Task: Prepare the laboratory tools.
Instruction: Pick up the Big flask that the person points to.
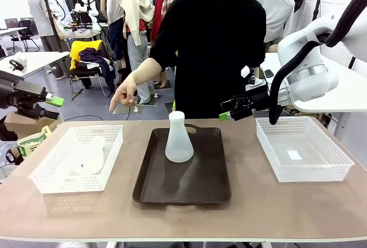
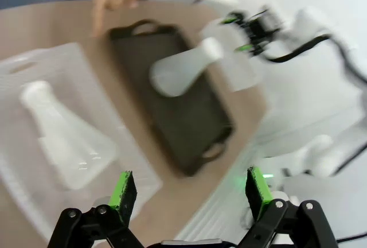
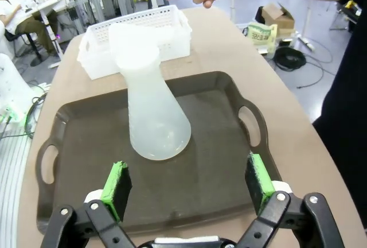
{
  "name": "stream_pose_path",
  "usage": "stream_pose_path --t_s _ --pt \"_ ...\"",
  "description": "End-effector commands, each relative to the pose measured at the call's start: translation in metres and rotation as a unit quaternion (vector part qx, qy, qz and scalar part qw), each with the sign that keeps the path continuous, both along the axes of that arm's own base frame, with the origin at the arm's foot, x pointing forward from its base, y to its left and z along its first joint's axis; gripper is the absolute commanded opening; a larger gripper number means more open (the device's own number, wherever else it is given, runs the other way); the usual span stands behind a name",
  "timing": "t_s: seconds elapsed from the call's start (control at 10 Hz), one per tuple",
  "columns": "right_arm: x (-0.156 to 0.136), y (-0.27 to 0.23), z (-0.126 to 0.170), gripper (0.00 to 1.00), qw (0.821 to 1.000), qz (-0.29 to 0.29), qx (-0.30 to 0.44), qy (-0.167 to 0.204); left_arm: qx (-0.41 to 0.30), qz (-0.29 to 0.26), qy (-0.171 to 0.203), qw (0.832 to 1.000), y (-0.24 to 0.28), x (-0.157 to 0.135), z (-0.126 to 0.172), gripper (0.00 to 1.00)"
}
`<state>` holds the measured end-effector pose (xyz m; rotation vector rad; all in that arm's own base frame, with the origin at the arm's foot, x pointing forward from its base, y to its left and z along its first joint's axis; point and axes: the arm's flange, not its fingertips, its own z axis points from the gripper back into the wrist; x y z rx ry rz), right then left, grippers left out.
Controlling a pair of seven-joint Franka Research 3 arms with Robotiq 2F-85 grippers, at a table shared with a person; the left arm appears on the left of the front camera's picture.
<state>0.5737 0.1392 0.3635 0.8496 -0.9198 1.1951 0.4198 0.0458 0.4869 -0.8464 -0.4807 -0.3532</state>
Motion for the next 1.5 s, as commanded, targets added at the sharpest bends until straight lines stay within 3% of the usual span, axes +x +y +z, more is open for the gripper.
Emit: stream_pose_path --t_s 0.0,0.3,0.7,0.8,1.0,1.1,1.4 --pt "0.001 0.0 0.0 1.0 1.0 0.002 -0.002 0.0 0.156 0.004 0.052 0.986 -0.023 0.022 0.008 1.0" --pt "0.001 0.0 0.0 1.0 1.0 0.002 -0.002 0.0 0.29 -0.003 0.109 0.951 -0.063 0.073 0.001 1.0" --pt "0.001 0.0 0.0 1.0 1.0 0.002 -0.002 0.0 0.349 0.075 0.178 0.917 -0.105 0.139 -0.041 1.0" --pt "0.001 0.0 0.0 1.0 1.0 0.002 -0.002 0.0 0.377 0.102 0.184 0.902 -0.113 0.151 -0.056 1.0" --pt "0.001 0.0 0.0 1.0 1.0 0.002 -0.002 0.0 0.396 0.145 0.168 0.891 -0.126 0.166 -0.082 1.0" --pt "0.001 0.0 0.0 1.0 1.0 0.002 -0.002 0.0 0.399 0.17 0.178 0.883 -0.128 0.172 -0.093 1.0" --pt "0.001 0.0 0.0 1.0 1.0 0.002 -0.002 0.0 0.387 0.206 0.202 0.876 -0.128 0.183 -0.123 1.0"
